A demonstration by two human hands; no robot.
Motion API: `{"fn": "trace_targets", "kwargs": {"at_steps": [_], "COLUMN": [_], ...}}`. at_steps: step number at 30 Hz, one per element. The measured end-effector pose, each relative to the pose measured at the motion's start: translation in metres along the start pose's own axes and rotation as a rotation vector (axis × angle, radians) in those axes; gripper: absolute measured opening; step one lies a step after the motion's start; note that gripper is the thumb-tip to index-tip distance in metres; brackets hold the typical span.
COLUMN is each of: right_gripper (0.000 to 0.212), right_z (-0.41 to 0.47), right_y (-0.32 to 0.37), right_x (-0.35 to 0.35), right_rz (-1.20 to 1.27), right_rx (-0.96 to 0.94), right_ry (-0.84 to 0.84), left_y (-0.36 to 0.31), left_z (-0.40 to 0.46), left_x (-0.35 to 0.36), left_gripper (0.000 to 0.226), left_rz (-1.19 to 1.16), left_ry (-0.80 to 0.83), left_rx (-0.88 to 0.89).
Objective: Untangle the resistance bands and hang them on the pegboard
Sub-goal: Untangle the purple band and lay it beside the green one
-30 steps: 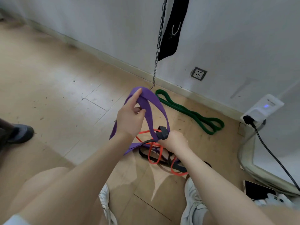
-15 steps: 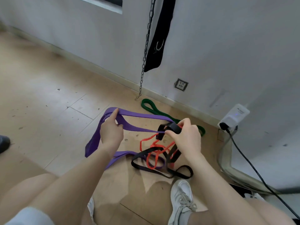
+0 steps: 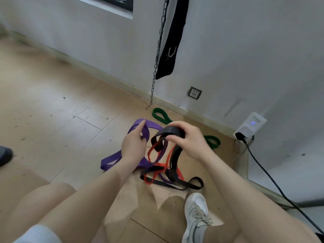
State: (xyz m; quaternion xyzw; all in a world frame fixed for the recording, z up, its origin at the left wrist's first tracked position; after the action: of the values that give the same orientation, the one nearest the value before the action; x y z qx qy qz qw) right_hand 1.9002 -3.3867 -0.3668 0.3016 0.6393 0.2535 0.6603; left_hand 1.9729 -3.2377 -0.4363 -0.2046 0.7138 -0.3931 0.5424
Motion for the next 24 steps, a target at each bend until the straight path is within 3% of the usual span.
{"fn": "trace_targets", "kwargs": {"at_steps": [2,6,8,10,12,16,18,19,21,24], "right_gripper": [0.024,0.033,0.030,0.022,0.018,0.037,0.061,0.074,0.083,0.068], "right_z": [-0.009,-0.025,-0.031,-0.035,-0.041,-0.062,-0.064,-0.056,-0.025,0.007], "right_y": [-0.008,-0.046,-0.080,-0.114,-0.146,-0.200,-0.205,-0.196,-0.155,-0.080], "right_x": [-0.030,-0.073,-0.085,-0.081,-0.059,-0.005,0.018,0.029,0.051,0.080], "right_rz": [0.294,0.837,0.970,0.850,0.640,0.327,0.054,-0.029,-0.018,0.151], "right_rx": [0.041,0.086,0.159,0.306,0.486,0.848,0.956,0.906,0.602,0.205], "right_ry": [-0.113,-0.288,-0.420,-0.453,-0.372,-0.178,-0.008,0.061,0.125,0.190], "left_y": [0.011,0.039,0.049,0.046,0.031,-0.015,-0.030,-0.036,-0.048,-0.060], "left_z": [0.003,0.005,0.005,0.008,0.011,0.006,0.002,0.000,-0.004,-0.009], "left_x": [-0.005,-0.012,-0.020,-0.030,-0.038,-0.052,-0.060,-0.064,-0.068,-0.063], "left_gripper": [0.060,0.065,0.065,0.061,0.059,0.059,0.060,0.061,0.062,0.062], "left_rz": [0.073,0.158,0.121,-0.047,-0.221,-0.293,-0.327,-0.365,-0.426,-0.450], "left_ry": [-0.013,-0.018,-0.081,-0.156,-0.196,-0.197,-0.199,-0.191,-0.151,-0.088], "left_rx": [-0.033,-0.161,-0.233,-0.243,-0.184,0.033,0.101,0.118,0.171,0.212]}}
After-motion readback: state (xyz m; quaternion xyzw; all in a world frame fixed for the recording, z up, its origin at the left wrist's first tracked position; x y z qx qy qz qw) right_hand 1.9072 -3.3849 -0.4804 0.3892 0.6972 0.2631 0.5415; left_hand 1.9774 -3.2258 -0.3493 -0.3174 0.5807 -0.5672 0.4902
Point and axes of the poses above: each hand's wrist, its own z-axis towards the middle knuckle, its own x-axis out of the palm, y = z × x, the point moved 8 cm from there along z, towards the middle knuckle, and after that the axes turned 8 degrees about y, right-handed, at the moved point
